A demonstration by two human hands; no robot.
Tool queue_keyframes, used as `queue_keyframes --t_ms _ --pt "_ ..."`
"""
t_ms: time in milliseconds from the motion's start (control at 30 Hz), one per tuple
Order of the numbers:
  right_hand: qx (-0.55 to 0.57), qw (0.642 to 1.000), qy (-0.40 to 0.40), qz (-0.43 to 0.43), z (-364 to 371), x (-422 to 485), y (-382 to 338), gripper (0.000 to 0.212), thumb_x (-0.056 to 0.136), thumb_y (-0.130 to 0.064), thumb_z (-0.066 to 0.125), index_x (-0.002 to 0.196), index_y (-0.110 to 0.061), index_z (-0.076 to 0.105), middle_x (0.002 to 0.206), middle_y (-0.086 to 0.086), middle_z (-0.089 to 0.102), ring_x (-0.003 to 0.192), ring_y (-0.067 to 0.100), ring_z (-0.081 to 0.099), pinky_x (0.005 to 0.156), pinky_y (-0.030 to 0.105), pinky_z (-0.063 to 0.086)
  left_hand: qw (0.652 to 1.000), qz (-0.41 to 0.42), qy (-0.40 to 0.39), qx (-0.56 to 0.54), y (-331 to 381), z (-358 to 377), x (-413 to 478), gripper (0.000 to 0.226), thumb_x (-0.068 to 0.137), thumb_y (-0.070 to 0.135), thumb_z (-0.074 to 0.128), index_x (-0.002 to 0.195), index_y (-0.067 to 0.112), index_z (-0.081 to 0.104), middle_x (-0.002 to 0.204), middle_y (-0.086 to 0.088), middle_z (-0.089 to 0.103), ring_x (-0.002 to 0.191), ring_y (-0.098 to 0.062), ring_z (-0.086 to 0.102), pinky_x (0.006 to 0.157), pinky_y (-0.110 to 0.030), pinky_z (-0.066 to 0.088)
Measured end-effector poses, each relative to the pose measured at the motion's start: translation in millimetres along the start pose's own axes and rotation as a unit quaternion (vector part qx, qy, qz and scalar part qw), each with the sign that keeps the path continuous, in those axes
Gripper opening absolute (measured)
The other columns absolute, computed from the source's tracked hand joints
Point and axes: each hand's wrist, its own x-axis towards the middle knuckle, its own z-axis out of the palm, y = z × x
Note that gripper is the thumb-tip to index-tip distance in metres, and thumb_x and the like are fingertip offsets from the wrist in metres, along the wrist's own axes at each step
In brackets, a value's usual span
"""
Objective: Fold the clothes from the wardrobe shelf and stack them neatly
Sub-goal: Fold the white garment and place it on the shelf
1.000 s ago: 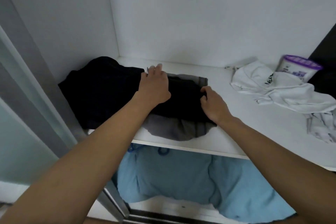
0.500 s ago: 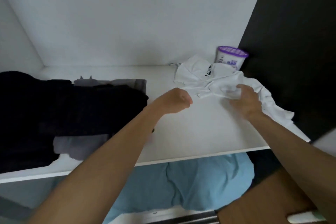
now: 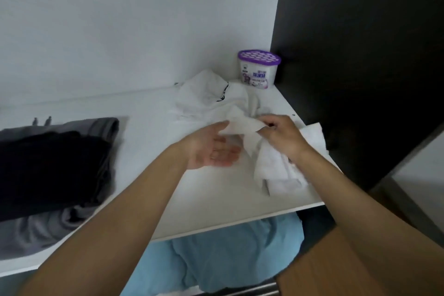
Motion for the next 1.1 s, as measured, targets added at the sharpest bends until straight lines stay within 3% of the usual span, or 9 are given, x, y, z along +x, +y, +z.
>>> queue_keyframes --t_ms 200,300,400,533,600,700,800,933,1100 --pt "-0.067 0.951 -0.293 -0.075 26.0 -113.6 -33.4 0.018 0.087 -0.006 0.069 0.084 -0.024 0.069 0.078 -0.014 0.058 0.075 0.003 0.054 0.072 0.022 0.042 0.981 0.06 0.073 -0.172 -13.9 5.5 -27.7 0.043 0.1 0.032 0.052 0.132 0.003 0.058 0.133 -0.02 0.061 0.12 -0.034 0.06 0.105 -0.047 0.045" --pt "-0.046 0.94 -0.334 -0.046 30.4 -159.4 -39.9 0.018 0.089 -0.013 0.069 0.09 -0.029 0.074 0.088 -0.018 0.068 0.085 -0.001 0.062 0.079 0.013 0.045 0.971 0.106 0.145 -0.16 -37.1 0.8 -65.0 0.035 0.096 0.005 0.048 0.129 -0.004 0.058 0.126 -0.023 0.063 0.107 -0.034 0.062 0.095 -0.045 0.052" --pt "0.08 0.952 -0.292 0.034 32.0 -192.9 -40.8 0.02 0.087 -0.02 0.068 0.104 -0.024 0.078 0.109 -0.01 0.074 0.106 0.008 0.067 0.088 0.015 0.048 0.964 0.176 0.148 -0.134 -70.4 -6.3 -119.7 0.036 0.089 -0.009 0.046 0.121 -0.001 0.062 0.106 -0.018 0.072 0.099 -0.034 0.068 0.08 -0.04 0.059" --pt "0.229 0.947 -0.077 0.211 63.3 -234.4 -39.2 0.055 0.083 -0.06 0.063 0.123 -0.024 0.066 0.126 0.0 0.069 0.119 0.02 0.063 0.099 0.042 0.049 0.97 0.205 0.084 -0.1 -134.2 -21.5 -195.1 0.044 0.083 -0.018 0.045 0.12 -0.003 0.064 0.114 -0.02 0.071 0.107 -0.035 0.068 0.094 -0.044 0.055" --pt "0.307 0.914 -0.109 0.242 90.1 -258.7 -47.4 0.068 0.082 -0.069 0.057 0.134 -0.025 0.06 0.131 0.003 0.066 0.122 0.023 0.062 0.102 0.048 0.046 0.979 0.186 0.058 -0.059 -174.6 -28.7 -226.8 0.044 0.082 -0.019 0.049 0.119 0.0 0.065 0.114 -0.018 0.072 0.104 -0.032 0.069 0.088 -0.041 0.058" --pt "0.379 0.88 -0.156 0.242 138.1 -304.4 -68.7 0.06 0.087 -0.05 0.065 0.136 -0.017 0.059 0.131 0.011 0.066 0.121 0.028 0.063 0.102 0.047 0.047 0.987 0.156 0.041 -0.022 -232.8 -38.7 -268.6 0.045 0.082 -0.017 0.056 0.121 0.004 0.063 0.113 -0.017 0.072 0.1 -0.029 0.07 0.074 -0.032 0.06" --pt "0.35 0.902 -0.08 0.241 179.8 -348.1 -77.5 0.04 0.088 -0.016 0.07 0.126 -0.006 0.063 0.117 0.016 0.072 0.108 0.032 0.07 0.09 0.045 0.056 0.986 0.13 0.002 -0.107 -282.9 -60.2 -305.1 0.045 0.081 -0.001 0.069 0.124 0.008 0.062 0.116 -0.016 0.071 0.104 -0.03 0.07 0.08 -0.036 0.059" --pt "0.378 0.894 -0.088 0.223 204.3 -389.8 -82.2 0.042 0.085 -0.006 0.065 0.128 -0.009 0.062 0.12 0.014 0.071 0.11 0.032 0.069 0.083 0.042 0.059 0.98 0.118 0.03 -0.16 -329.0 -98.1 -342.3 0.021 0.085 0.02 0.072 0.106 0.015 0.077 0.114 -0.014 0.073 0.101 -0.029 0.072 0.076 -0.036 0.06" --pt "0.306 0.921 -0.122 0.207 216.7 -418.5 -87.8 0.047 0.08 0.005 0.059 0.123 -0.012 0.066 0.12 0.012 0.071 0.112 0.032 0.067 0.1 0.053 0.049 0.957 0.141 0.131 -0.215 -354.3 -125.8 -369.0 0.035 0.089 0.021 0.06 0.12 0.008 0.069 0.118 -0.017 0.071 0.114 -0.035 0.065 0.1 -0.047 0.051"
